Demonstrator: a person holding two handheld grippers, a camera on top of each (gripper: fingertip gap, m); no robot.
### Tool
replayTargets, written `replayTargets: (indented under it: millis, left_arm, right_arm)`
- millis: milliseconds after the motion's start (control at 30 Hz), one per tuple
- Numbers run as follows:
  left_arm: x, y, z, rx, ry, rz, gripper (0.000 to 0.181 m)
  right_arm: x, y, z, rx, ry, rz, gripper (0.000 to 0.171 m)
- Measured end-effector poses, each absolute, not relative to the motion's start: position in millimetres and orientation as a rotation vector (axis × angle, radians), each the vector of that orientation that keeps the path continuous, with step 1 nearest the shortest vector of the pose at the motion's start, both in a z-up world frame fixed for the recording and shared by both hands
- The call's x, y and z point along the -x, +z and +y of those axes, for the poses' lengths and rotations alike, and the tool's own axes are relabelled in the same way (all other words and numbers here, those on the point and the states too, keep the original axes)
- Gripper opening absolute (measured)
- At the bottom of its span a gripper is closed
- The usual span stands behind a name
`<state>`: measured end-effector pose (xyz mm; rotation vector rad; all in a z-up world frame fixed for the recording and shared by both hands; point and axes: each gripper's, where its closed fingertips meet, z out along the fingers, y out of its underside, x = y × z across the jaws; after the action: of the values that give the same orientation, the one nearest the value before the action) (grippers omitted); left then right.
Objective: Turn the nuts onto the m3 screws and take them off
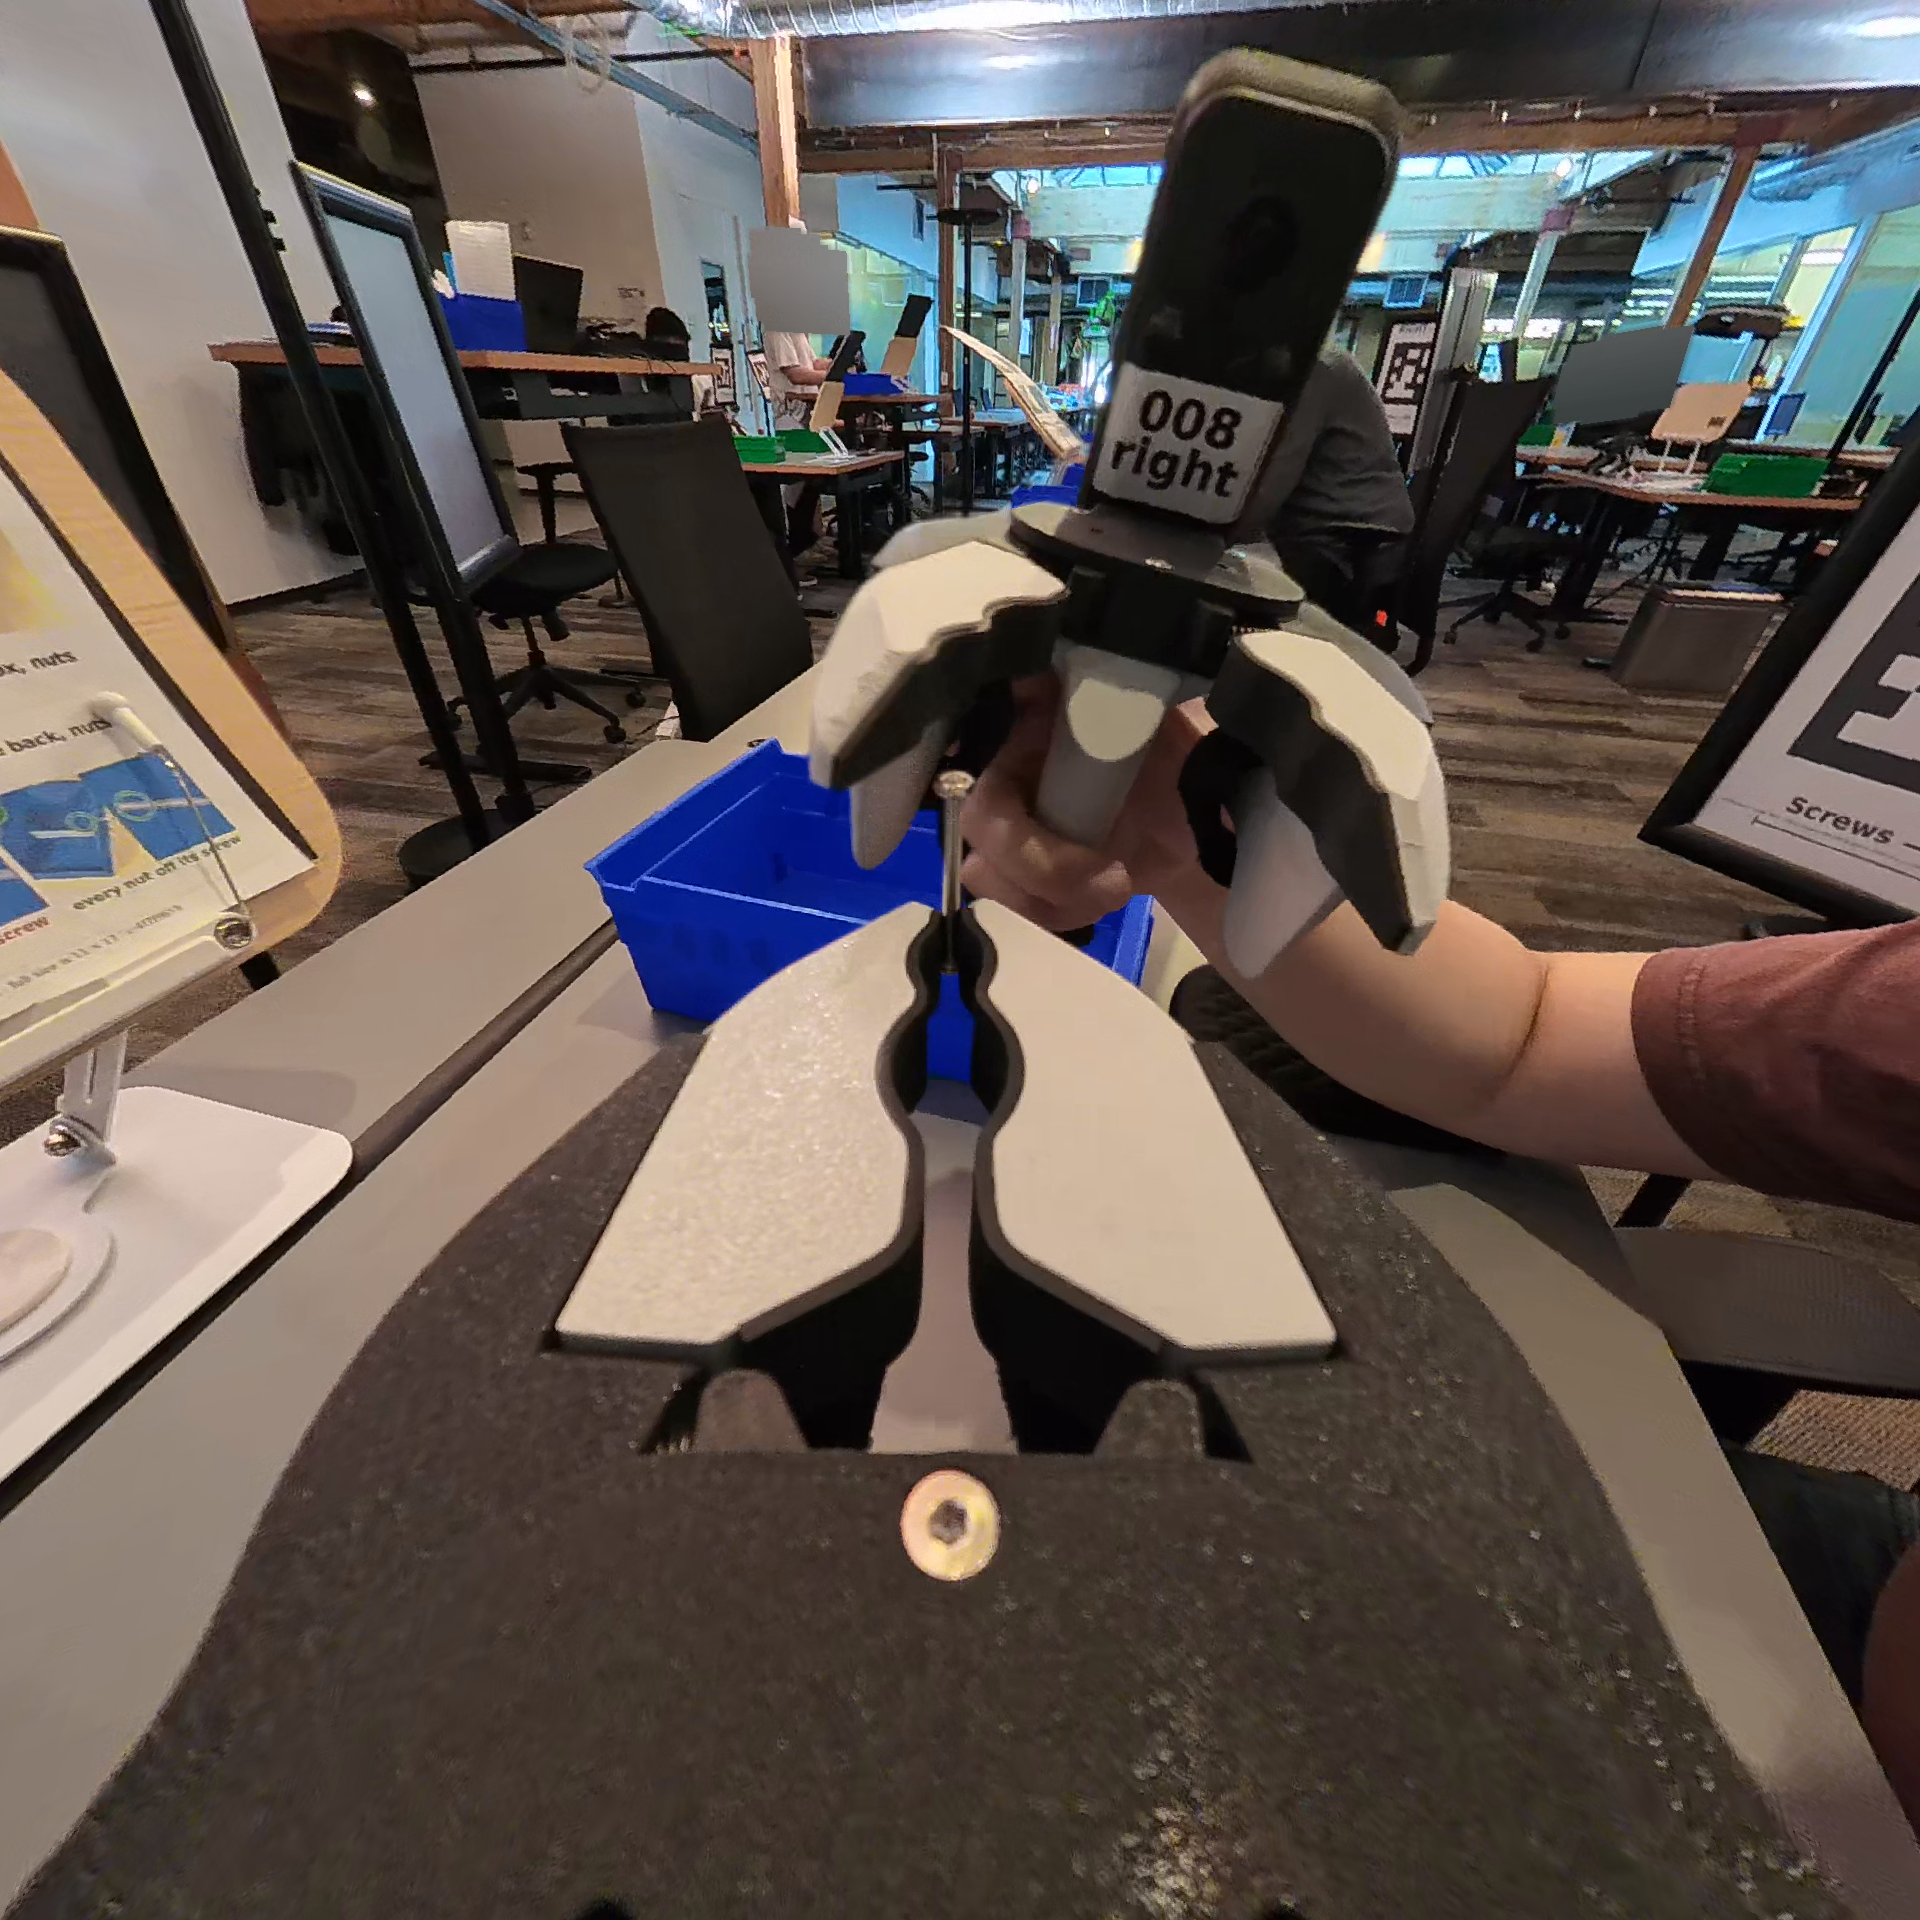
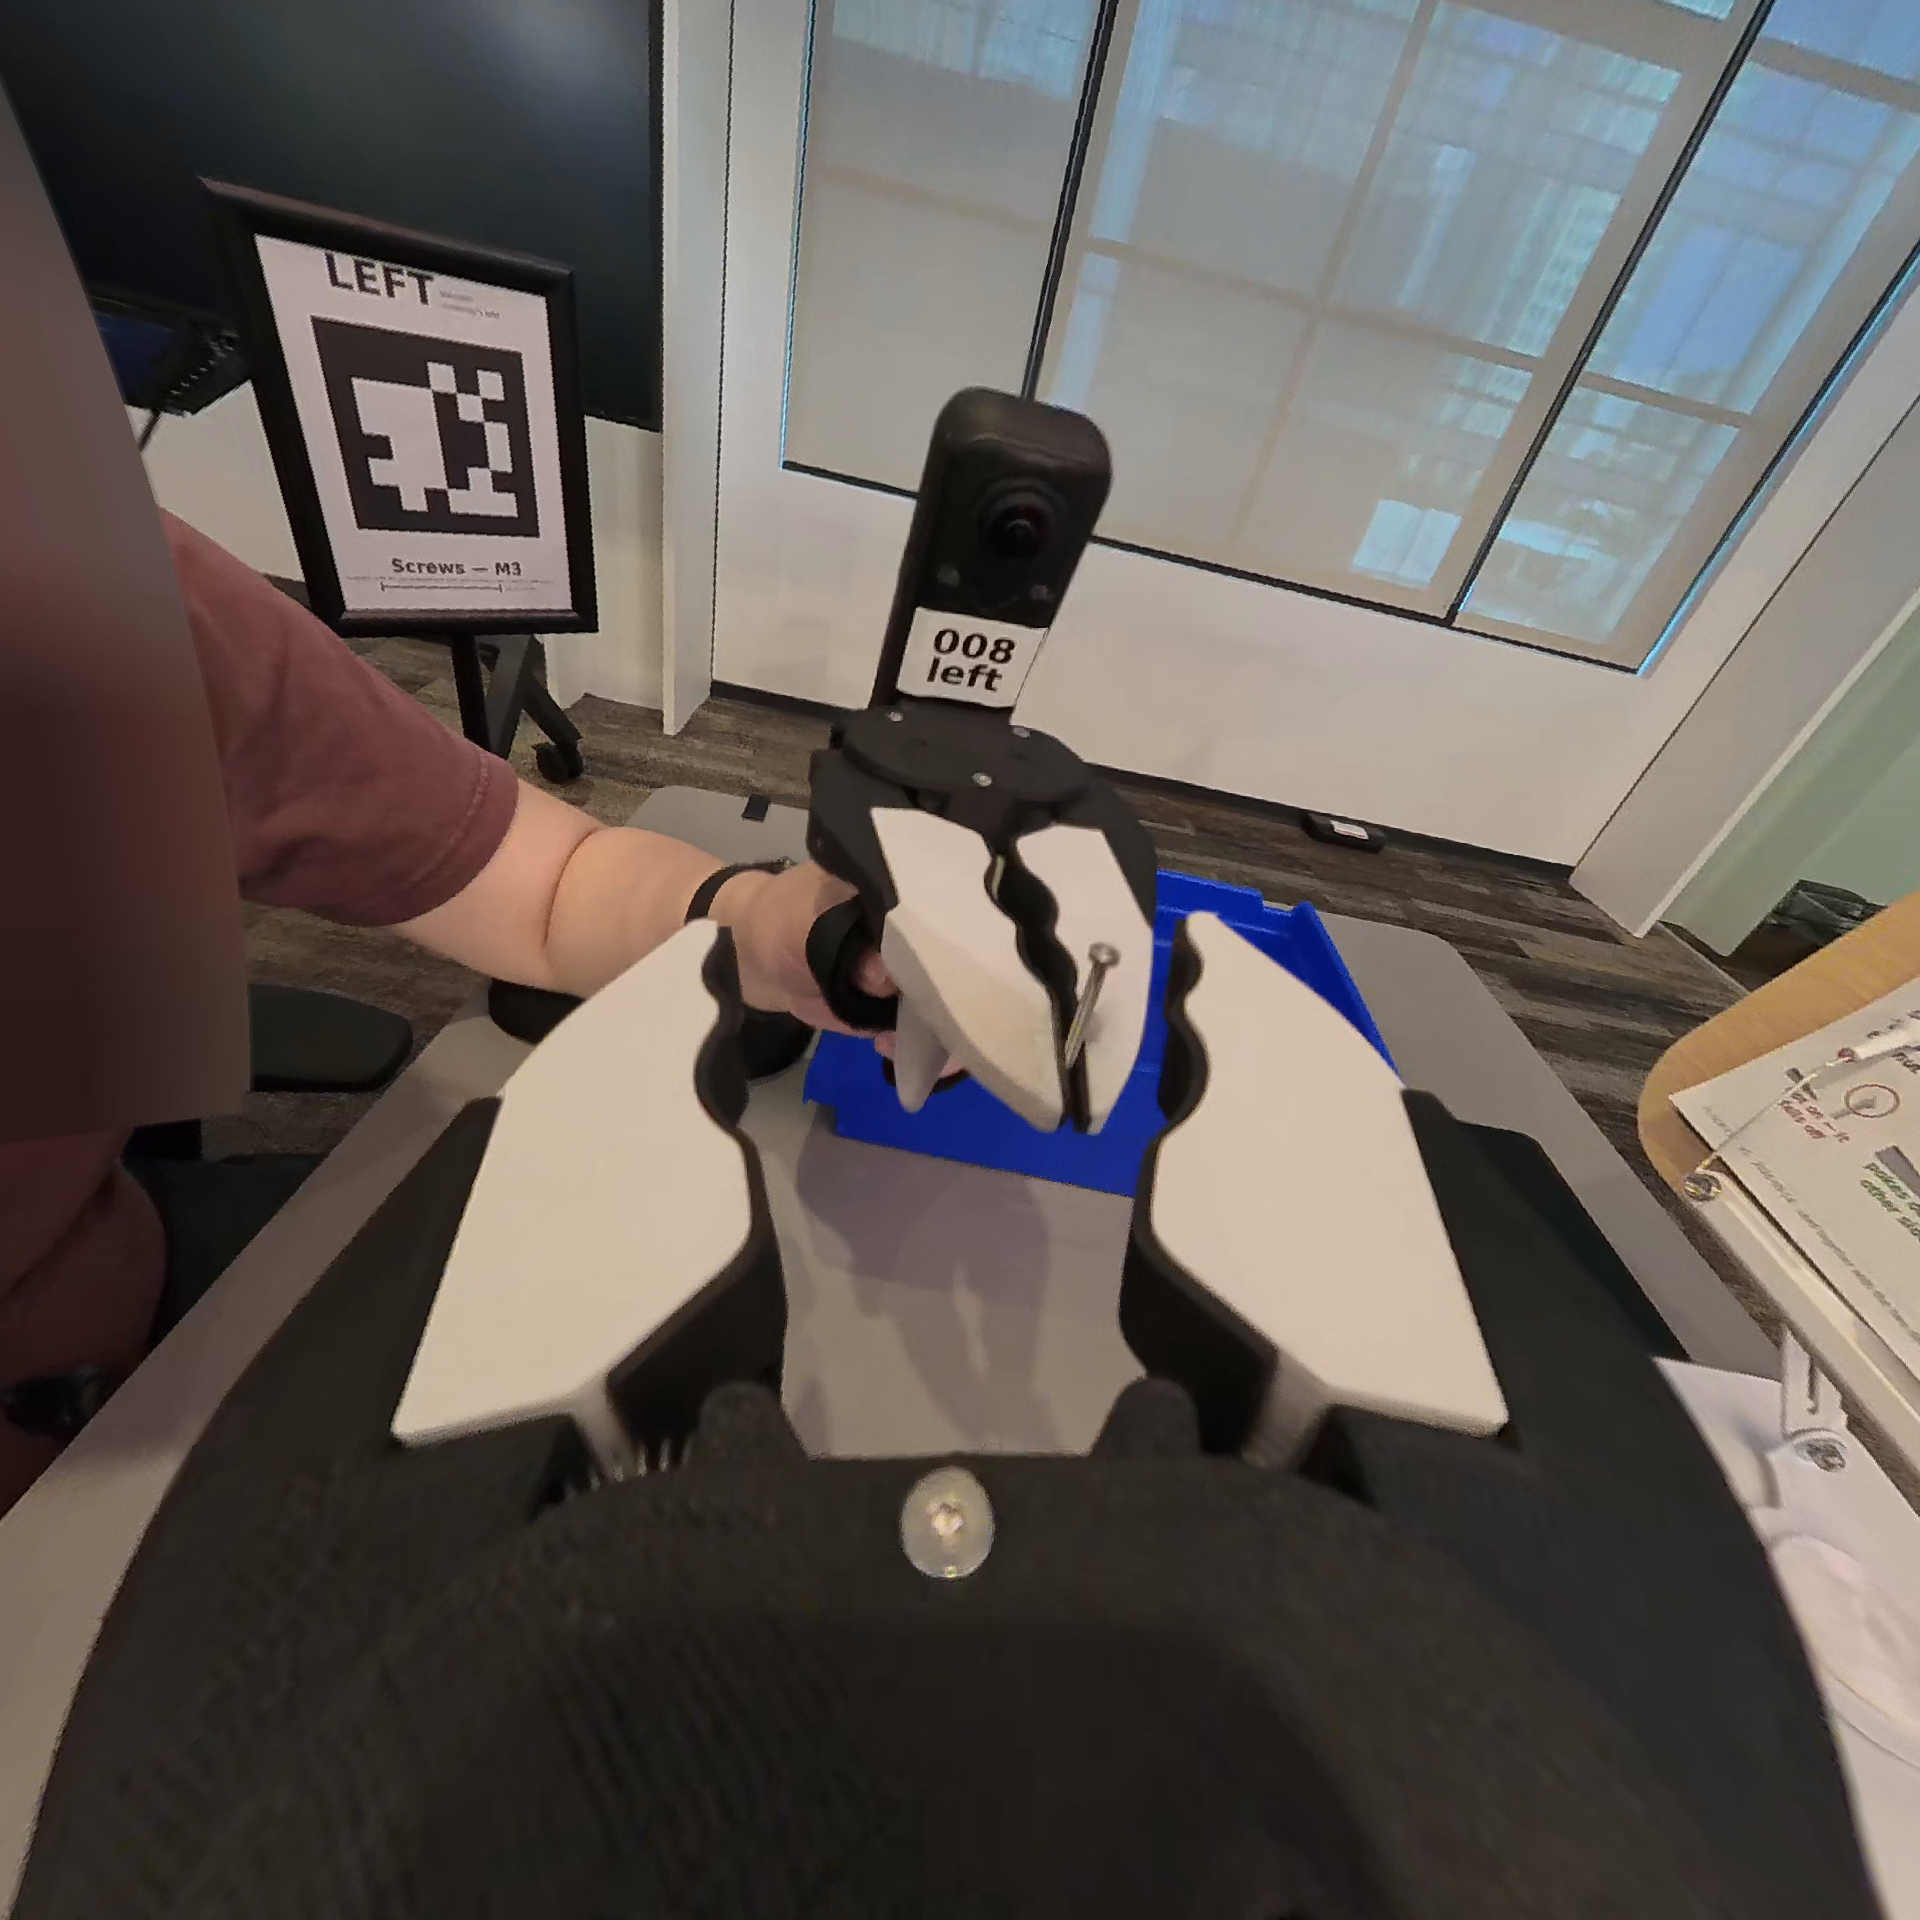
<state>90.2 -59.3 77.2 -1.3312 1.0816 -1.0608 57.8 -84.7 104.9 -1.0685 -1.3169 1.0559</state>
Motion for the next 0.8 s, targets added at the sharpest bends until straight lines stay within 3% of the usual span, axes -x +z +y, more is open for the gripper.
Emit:
replayTargets:
  millis: [300,500,800]
  left_arm:
    - [-84.3,81.7,-53.8,1.328,-1.029,1.056,0.002]
    - [-86.0,81.1,-55.6,1.324,-1.076,1.055,0.002]
    - [-86.2,78.0,-52.3,1.34,-1.034,1.056,0.002]
  right_arm:
    - [-52.7,94.0,-90.1,1.083,0.967,-1.4,0.084]
    - [-57.9,101.8,-83.1,1.098,1.026,-1.328,0.078]
    - [-49.5,95.5,-89.5,1.095,0.997,-1.374,0.086]
